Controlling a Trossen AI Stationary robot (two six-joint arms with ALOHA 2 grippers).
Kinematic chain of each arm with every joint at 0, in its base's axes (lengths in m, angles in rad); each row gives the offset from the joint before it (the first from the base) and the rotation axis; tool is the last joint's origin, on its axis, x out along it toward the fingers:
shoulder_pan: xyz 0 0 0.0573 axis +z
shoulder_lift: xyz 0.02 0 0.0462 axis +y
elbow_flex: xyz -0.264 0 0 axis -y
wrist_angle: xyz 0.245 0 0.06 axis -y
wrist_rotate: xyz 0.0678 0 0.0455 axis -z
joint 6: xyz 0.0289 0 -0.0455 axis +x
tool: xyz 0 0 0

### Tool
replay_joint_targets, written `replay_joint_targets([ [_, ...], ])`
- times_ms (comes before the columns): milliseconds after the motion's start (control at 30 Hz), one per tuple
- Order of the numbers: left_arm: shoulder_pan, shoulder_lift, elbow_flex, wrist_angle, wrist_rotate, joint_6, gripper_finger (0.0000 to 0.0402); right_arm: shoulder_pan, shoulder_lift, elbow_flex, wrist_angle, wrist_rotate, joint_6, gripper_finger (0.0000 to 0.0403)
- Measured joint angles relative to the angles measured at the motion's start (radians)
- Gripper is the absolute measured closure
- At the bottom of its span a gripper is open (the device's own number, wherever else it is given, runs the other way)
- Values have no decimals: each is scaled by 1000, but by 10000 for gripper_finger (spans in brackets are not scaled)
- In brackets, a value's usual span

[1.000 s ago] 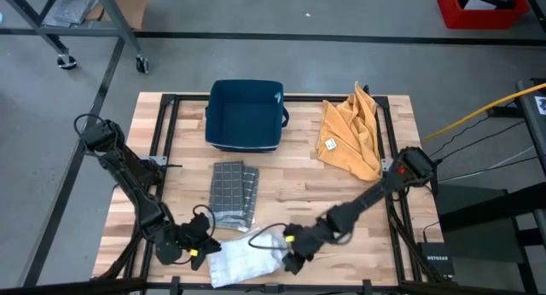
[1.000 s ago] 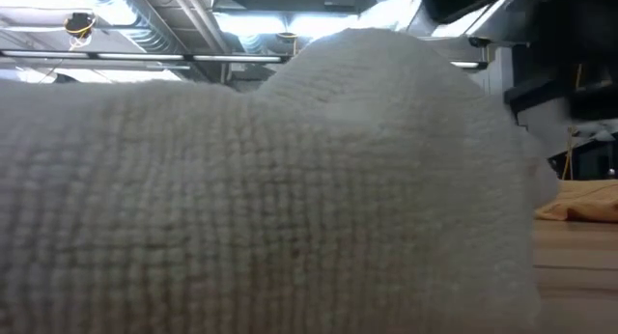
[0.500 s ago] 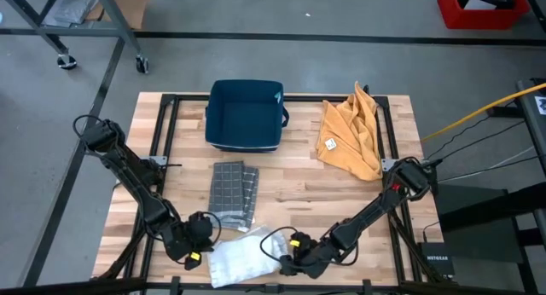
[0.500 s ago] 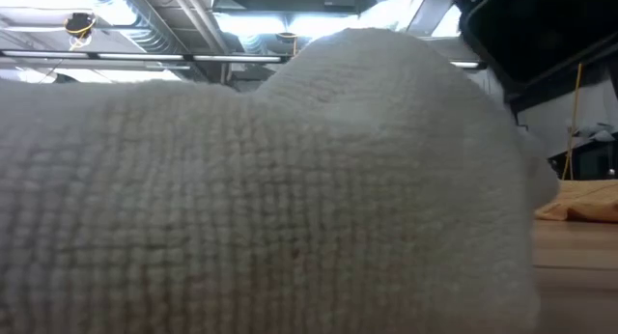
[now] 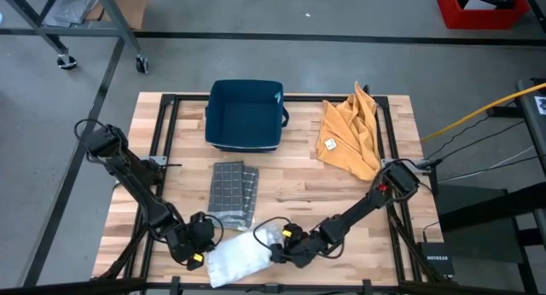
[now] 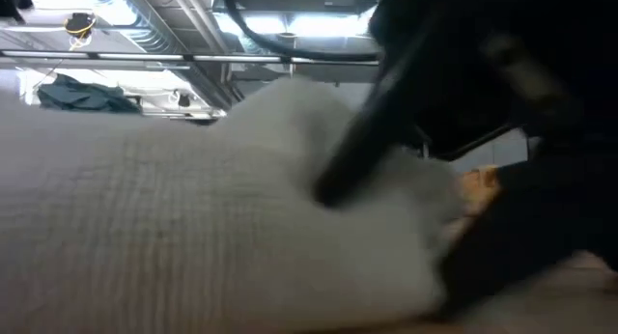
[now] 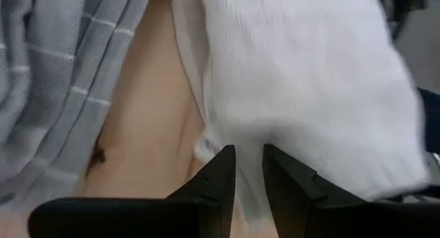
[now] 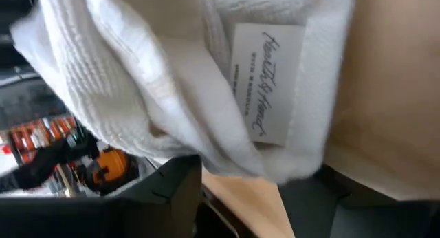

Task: Fold towel
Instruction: Stack the folded white patterned towel on top of the folded gray patterned towel

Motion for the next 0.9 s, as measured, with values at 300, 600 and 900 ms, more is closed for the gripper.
replay_joint_targets([
  [300, 73, 88, 0, 145, 4, 26, 335, -103, 1, 0, -37, -1, -106, 221],
  [600, 106, 88, 0, 155, 115, 2, 335, -216, 1, -1, -86, -38, -290, 221],
  [900, 74, 88, 0, 158, 226, -109, 335, -307, 0, -2, -115, -149, -452, 221],
])
